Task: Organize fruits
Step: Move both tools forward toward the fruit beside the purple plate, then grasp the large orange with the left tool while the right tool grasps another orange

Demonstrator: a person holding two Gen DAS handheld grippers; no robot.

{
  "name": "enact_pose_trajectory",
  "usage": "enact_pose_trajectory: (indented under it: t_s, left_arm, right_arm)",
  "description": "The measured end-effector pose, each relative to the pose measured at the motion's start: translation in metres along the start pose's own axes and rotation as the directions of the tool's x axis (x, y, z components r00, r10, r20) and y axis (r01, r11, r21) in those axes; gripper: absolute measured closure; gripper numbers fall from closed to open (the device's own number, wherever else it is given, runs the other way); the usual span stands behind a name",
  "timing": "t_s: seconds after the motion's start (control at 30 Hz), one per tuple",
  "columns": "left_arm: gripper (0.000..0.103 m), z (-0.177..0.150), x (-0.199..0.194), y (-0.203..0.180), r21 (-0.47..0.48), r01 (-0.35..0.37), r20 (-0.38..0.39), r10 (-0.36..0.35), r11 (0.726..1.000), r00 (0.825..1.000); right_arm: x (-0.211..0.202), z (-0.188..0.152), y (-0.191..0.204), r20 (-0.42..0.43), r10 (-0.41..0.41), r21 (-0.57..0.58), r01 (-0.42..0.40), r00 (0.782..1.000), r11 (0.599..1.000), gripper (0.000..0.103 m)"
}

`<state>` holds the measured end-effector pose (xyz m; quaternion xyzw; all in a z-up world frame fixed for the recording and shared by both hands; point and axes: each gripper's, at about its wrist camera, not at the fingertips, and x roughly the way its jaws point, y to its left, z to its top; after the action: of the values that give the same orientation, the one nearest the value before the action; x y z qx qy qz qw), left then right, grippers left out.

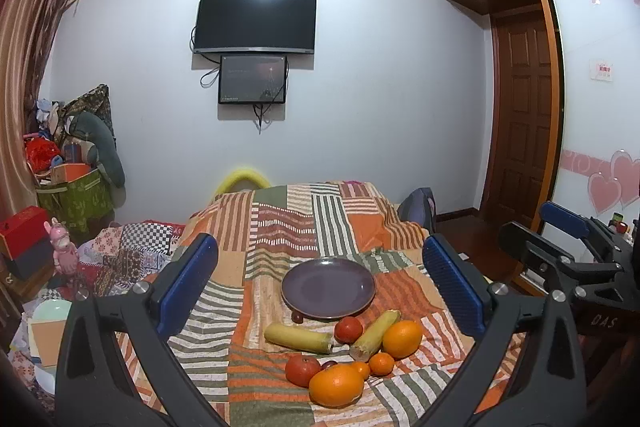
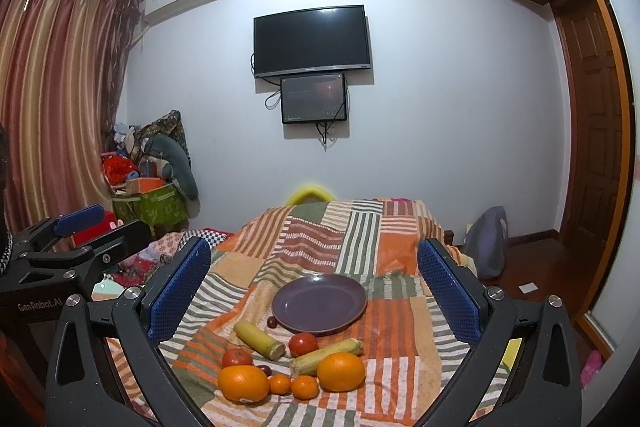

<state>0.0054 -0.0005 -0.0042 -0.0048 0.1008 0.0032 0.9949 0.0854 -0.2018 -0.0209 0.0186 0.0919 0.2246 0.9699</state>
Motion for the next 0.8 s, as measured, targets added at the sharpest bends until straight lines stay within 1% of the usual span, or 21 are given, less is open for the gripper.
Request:
enact_pose_trajectory:
  t_s: [0.07, 0.13, 0.17, 0.23, 0.3, 0.33, 0.4, 0.47, 0.53, 0.6, 0.67, 0.73, 0.77, 0.8]
  left_arm:
    - [0.002, -0.001, 0.002, -0.002, 0.007, -0.001, -0.007, 0.001, 1.0, 1.0]
    - [0.014, -0.003, 0.005, -0.003, 0.017, 0.0, -0.024, 0.001, 1.0, 1.0]
    - [0.016, -0.004, 0.007, -0.003, 0.005, 0.005, -0.03, -0.005, 1.0, 1.0]
    - [0.02, -0.007, 0.014, -0.004, 0.003, 0.018, -0.059, -0.017, 1.0, 0.998]
    - [0.025, -0.009, 0.019, -0.003, 0.006, 0.026, -0.083, -0.026, 1.0, 0.996]
    - [0.026, -0.011, 0.022, -0.002, 0.008, 0.031, -0.098, -0.03, 0.999, 0.995]
    - [0.026, -0.017, 0.029, -0.001, -0.015, 0.045, -0.096, -0.046, 0.999, 0.994]
    - [0.026, -0.024, 0.038, 0.0, -0.02, 0.055, -0.146, -0.058, 0.998, 0.988]
    - [0.026, -0.029, 0.047, 0.001, 0.006, 0.055, -0.211, -0.053, 0.998, 0.976]
    - [0.026, -0.037, 0.057, 0.001, 0.018, 0.061, -0.246, -0.055, 0.998, 0.968]
    - [0.026, -0.049, 0.068, 0.0, 0.006, 0.068, -0.298, -0.063, 0.998, 0.953]
    - [0.026, -0.061, 0.079, -0.001, -0.001, 0.072, -0.36, -0.068, 0.997, 0.93]
    - [0.026, -0.067, 0.082, -0.001, -0.03, 0.08, -0.398, -0.086, 0.996, 0.913]
    - [0.026, -0.074, 0.089, 0.0, -0.038, 0.085, -0.43, -0.093, 0.996, 0.898]
  right_arm:
    - [0.001, -0.001, -0.003, -0.016, 0.008, 0.016, -0.008, 1.0, 1.0, 0.0]
    - [0.003, -0.003, -0.005, -0.029, 0.017, 0.023, -0.017, 0.999, 1.0, 0.0]
    - [0.004, -0.004, -0.006, -0.037, 0.019, 0.019, -0.018, 0.999, 1.0, 0.002]
    - [0.006, -0.007, -0.006, -0.057, 0.01, 0.003, -0.01, 0.998, 1.0, 0.009]
    - [0.011, -0.011, -0.007, -0.086, -0.001, -0.015, 0.0, 0.996, 1.0, 0.022]
    - [0.013, -0.013, -0.009, -0.103, 0.0, -0.018, -0.001, 0.995, 1.0, 0.024]
    - [0.019, -0.018, -0.015, -0.139, 0.018, -0.015, -0.02, 0.99, 1.0, 0.03]
    - [0.022, -0.022, -0.019, -0.167, 0.017, -0.024, -0.022, 0.986, 0.999, 0.038]
    - [0.026, -0.027, -0.022, -0.194, 0.007, -0.042, -0.016, 0.981, 0.999, 0.038]
    - [0.033, -0.033, -0.028, -0.24, 0.01, -0.044, -0.021, 0.971, 0.999, 0.038]
    - [0.038, -0.04, -0.032, -0.28, 0.019, -0.038, -0.031, 0.96, 0.999, 0.038]
    - [0.043, -0.046, -0.035, -0.315, 0.013, -0.039, -0.027, 0.949, 0.999, 0.038]
    - [0.046, -0.051, -0.037, -0.336, 0.011, -0.038, -0.025, 0.942, 0.999, 0.038]
    - [0.049, -0.054, -0.039, -0.354, 0.012, -0.035, -0.026, 0.935, 0.999, 0.038]
